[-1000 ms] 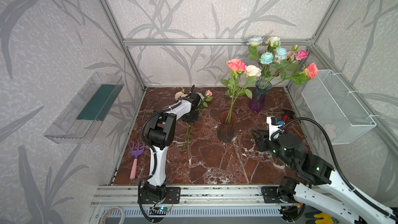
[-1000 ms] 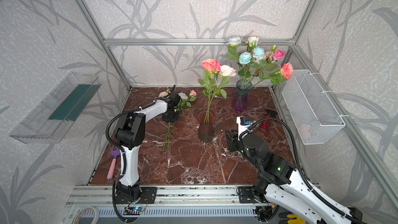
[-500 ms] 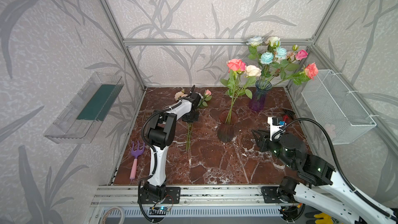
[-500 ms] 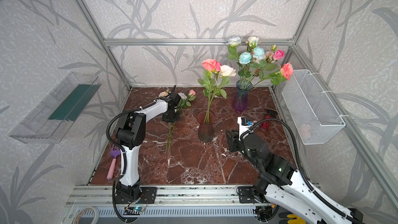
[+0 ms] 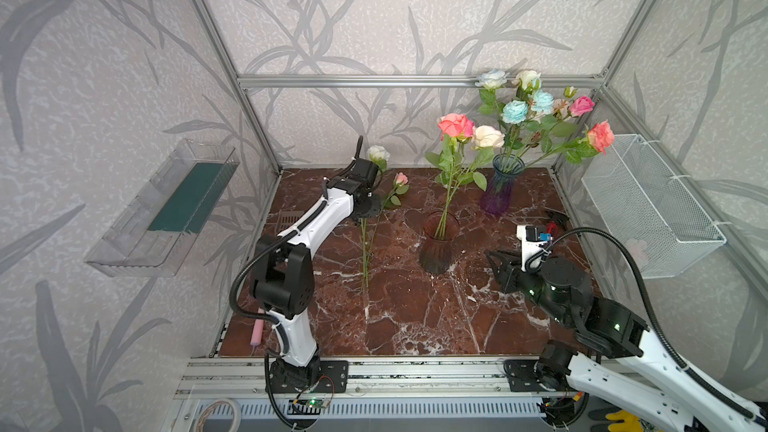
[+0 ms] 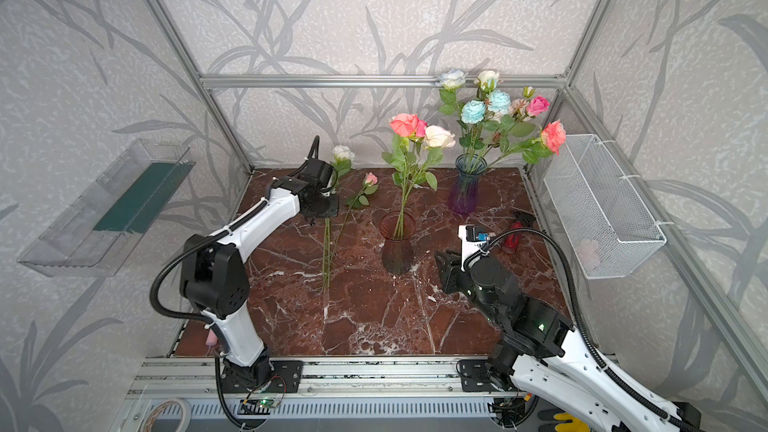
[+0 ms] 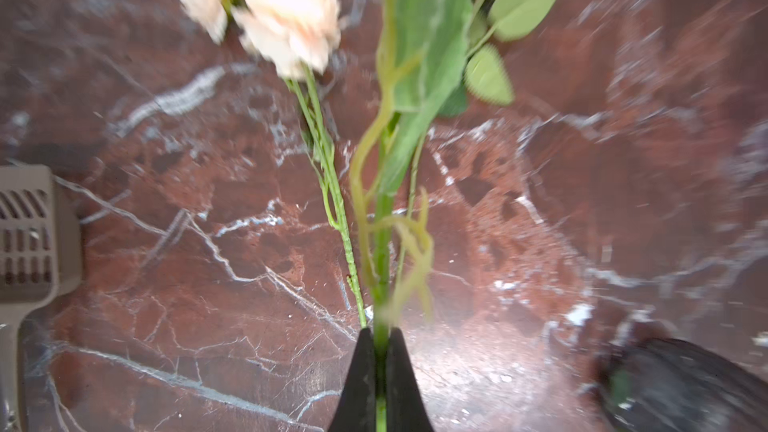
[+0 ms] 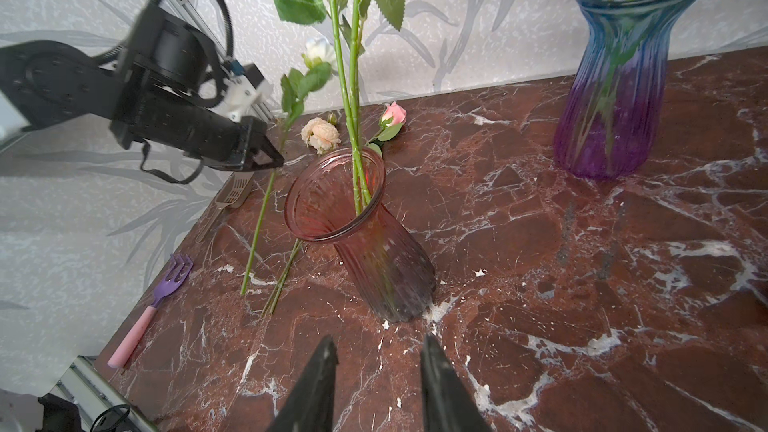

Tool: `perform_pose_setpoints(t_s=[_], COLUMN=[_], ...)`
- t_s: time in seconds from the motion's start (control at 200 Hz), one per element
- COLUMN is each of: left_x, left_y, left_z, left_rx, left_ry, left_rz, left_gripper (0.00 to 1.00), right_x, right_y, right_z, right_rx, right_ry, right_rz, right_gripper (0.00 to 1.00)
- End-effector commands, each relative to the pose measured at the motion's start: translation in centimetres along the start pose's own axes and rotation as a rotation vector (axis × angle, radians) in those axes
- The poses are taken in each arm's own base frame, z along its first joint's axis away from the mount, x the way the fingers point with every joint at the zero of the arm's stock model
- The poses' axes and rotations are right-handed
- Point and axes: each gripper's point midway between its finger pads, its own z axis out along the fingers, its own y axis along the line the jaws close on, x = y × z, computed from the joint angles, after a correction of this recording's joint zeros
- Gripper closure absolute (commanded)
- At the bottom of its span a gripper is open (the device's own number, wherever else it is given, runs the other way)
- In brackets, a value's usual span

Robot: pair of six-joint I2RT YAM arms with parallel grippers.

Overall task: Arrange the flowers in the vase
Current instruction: 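Lift the white rose upright with left while right reaches toward its stem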

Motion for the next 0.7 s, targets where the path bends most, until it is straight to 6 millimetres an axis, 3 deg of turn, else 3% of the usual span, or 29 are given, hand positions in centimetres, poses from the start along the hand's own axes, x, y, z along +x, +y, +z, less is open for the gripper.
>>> perform_pose_setpoints(t_s=[0.0,0.305,0.465,0.57,0.695], left_x=[-0.6,-3.0,-3.1,-3.0,-2.1], left_y=[-1.2,-3.7,-5.1,-6.8,-9.6], left_z=[-2.1,-10.0,-12.6,-14.7,-18.6], left_rx=[0.081,0.321,0.404,0.516,0.712], left_ry=[-0.069,-0.347,-0.422,-0.470,-0.554], left_rz=[-0.012,-0.019,0.021,0.059,0.138], left_gripper=[1.00,1.00,1.00,1.00,1.00], right_x=[-1.4,-2.7,-3.5,-4.0,-5.4], right_y=[0.6,1.7,2.5,3.4,5.4], right_z=[-0.3,0.1,0.4,0.8,1.3], right_rx=[-0.010,-0.020,-0.038,-0.063,-0.116], right_ry=[-0.023,-0.032,-0.039,-0.043,-0.047], right_rz=[0.019,0.000,-0.004,-0.008,-0.024], right_gripper=[0.65,0.65,0.65,0.65,0.65])
